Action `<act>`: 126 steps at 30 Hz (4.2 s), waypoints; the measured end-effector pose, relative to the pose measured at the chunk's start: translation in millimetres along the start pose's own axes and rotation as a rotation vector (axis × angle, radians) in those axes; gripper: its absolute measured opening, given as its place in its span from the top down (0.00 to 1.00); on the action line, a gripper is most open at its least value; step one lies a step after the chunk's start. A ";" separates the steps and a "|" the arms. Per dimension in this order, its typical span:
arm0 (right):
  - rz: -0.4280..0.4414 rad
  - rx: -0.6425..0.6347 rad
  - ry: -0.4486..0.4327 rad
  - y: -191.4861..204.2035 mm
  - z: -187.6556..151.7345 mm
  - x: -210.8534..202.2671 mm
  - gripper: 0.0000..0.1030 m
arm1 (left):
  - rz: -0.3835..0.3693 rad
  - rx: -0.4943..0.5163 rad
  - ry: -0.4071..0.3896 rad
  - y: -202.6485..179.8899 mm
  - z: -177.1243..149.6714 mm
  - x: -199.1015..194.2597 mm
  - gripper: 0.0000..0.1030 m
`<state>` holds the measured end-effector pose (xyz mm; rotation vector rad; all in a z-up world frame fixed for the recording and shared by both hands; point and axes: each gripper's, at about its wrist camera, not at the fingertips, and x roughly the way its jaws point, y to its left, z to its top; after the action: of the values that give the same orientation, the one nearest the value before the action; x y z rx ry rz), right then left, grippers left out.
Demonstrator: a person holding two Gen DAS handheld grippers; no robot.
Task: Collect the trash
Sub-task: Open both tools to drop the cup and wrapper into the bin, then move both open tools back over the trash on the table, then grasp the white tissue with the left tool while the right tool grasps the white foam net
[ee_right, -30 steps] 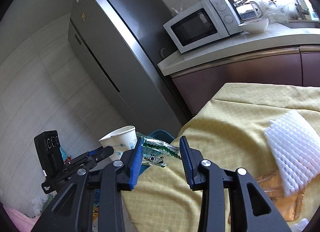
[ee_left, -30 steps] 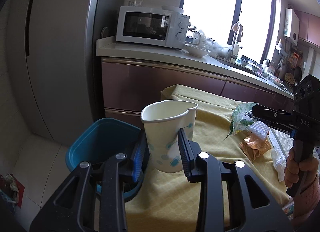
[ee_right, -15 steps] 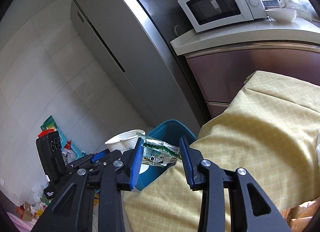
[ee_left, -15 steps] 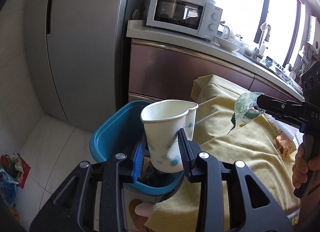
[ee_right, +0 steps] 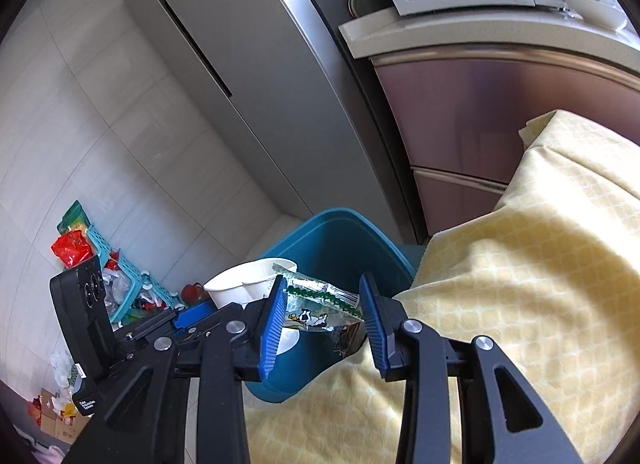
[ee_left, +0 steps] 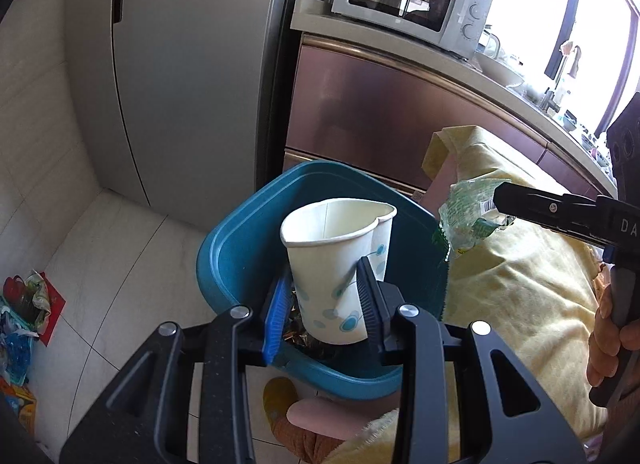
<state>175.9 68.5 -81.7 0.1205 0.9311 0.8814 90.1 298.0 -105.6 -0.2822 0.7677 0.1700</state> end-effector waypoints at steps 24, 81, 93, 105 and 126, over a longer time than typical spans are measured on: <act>0.016 0.043 0.057 -10.3 -4.9 21.8 0.52 | -0.016 -0.023 0.036 -2.7 -6.3 25.8 0.61; -0.214 0.384 -0.402 -173.6 -152.4 -277.3 0.45 | -0.754 0.573 0.318 -402.5 -127.6 -23.3 0.65; -0.160 0.392 -0.363 -179.1 -141.3 -257.0 0.45 | -0.768 0.523 0.281 -374.8 -114.8 -34.1 0.90; -0.115 0.459 -0.332 -195.0 -124.7 -227.3 0.46 | -0.717 0.452 0.193 -320.2 -93.4 -54.7 0.90; -0.099 0.445 -0.459 -188.6 -114.3 -258.1 0.89 | -0.625 0.298 0.094 -231.3 -54.3 -63.6 0.90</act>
<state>132.3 -268.0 -69.2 0.6285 0.6782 0.5096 67.8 58.5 -54.3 -0.2357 0.7535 -0.5470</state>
